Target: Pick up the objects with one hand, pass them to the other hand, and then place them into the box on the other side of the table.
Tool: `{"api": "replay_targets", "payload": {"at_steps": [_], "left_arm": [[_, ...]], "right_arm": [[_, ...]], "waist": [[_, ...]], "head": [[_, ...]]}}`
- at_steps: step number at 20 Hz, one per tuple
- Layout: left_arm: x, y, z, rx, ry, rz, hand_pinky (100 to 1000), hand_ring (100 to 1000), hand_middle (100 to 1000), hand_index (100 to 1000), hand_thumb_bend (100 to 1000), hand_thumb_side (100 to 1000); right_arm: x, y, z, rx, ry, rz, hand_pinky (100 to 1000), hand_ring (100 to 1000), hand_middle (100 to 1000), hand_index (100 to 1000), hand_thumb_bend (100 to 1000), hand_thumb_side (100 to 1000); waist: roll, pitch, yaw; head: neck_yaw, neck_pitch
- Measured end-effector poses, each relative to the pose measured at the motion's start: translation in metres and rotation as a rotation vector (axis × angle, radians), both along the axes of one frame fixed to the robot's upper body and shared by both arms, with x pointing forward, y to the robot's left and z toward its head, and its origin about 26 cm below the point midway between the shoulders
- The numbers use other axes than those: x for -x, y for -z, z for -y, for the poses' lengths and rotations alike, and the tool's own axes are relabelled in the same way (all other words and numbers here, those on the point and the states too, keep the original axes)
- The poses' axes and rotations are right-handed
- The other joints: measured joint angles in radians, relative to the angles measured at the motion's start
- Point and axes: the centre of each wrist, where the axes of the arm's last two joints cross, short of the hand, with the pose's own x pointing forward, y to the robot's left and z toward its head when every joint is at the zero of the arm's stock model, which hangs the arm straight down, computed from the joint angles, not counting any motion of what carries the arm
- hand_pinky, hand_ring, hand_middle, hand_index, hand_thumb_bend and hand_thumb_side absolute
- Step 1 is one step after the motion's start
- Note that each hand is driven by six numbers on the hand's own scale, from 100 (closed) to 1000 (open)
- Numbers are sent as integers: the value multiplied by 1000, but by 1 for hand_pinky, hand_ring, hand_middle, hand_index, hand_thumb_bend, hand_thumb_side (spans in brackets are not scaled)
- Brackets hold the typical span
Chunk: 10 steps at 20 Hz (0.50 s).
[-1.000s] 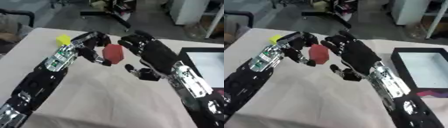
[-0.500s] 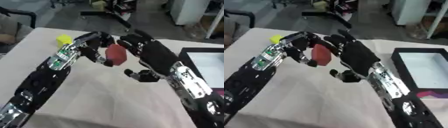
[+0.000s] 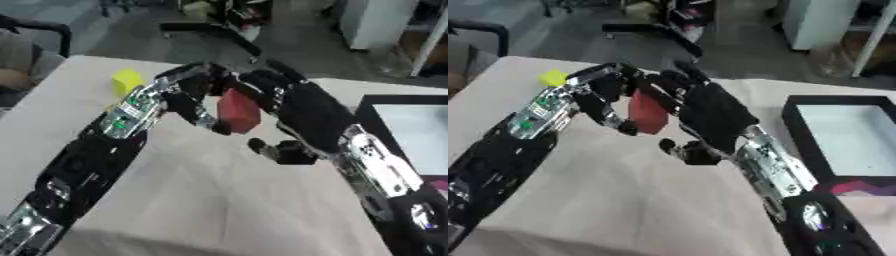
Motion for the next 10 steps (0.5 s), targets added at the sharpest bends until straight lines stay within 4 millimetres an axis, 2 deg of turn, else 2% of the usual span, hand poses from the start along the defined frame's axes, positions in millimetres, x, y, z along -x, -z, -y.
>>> {"api": "replay_targets", "payload": {"at_steps": [5, 10], "left_arm": [[0, 0, 5, -4, 27, -5, 738, 508, 472, 497, 802, 100], [0, -1, 8, -3, 44, -5, 738, 507, 471, 496, 799, 100]], "right_arm": [[0, -1, -1, 4, -7, 12, 975, 864, 889, 972, 357, 168], [1, 0, -1, -15, -11, 30, 904, 801, 840, 942, 295, 119]], "waist": [[0, 0, 0], [0, 0, -1]], "head": [[0, 0], [0, 0]]}}
